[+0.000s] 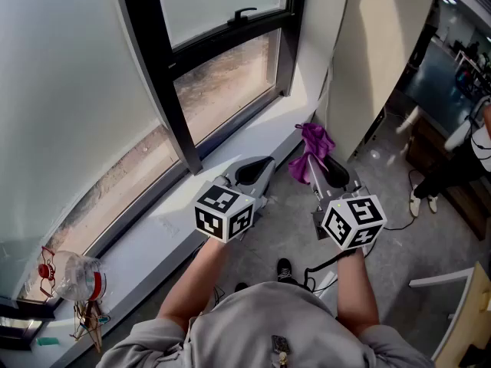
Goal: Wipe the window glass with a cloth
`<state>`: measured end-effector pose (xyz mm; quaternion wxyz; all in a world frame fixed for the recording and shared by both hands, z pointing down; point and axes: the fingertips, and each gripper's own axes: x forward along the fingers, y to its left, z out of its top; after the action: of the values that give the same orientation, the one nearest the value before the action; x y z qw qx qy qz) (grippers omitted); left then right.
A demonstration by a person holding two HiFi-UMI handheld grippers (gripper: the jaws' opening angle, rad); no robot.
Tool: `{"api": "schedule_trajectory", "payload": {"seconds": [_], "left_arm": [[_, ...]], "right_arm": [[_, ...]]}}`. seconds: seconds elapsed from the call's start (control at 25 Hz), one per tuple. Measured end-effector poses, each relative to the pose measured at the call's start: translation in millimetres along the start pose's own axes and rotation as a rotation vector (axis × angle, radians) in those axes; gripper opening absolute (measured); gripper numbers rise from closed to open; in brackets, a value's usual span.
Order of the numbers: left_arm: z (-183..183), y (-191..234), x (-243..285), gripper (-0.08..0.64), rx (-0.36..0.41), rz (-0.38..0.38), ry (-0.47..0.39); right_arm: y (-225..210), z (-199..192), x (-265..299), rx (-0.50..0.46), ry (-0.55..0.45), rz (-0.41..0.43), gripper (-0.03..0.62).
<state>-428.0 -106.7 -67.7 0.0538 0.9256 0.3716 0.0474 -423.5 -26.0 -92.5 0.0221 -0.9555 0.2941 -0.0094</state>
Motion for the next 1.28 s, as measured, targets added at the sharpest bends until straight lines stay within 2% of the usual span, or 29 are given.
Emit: {"api": "schedule_trajectory", "payload": {"seconds": [0.88,1.28], "left_arm": [[-1.5,12.2,11.7,0.002,-0.019,0.009,-0.002],[-13.7,5.0,58.3,0.002,-0.023,0.042,0.028]], "right_arm": [[-8.9,-3.7,16.1,0.032,0.002,0.023,0.117],[-61.5,-15.4,19.3,0.073,0.01,0.054,0.117]]}}
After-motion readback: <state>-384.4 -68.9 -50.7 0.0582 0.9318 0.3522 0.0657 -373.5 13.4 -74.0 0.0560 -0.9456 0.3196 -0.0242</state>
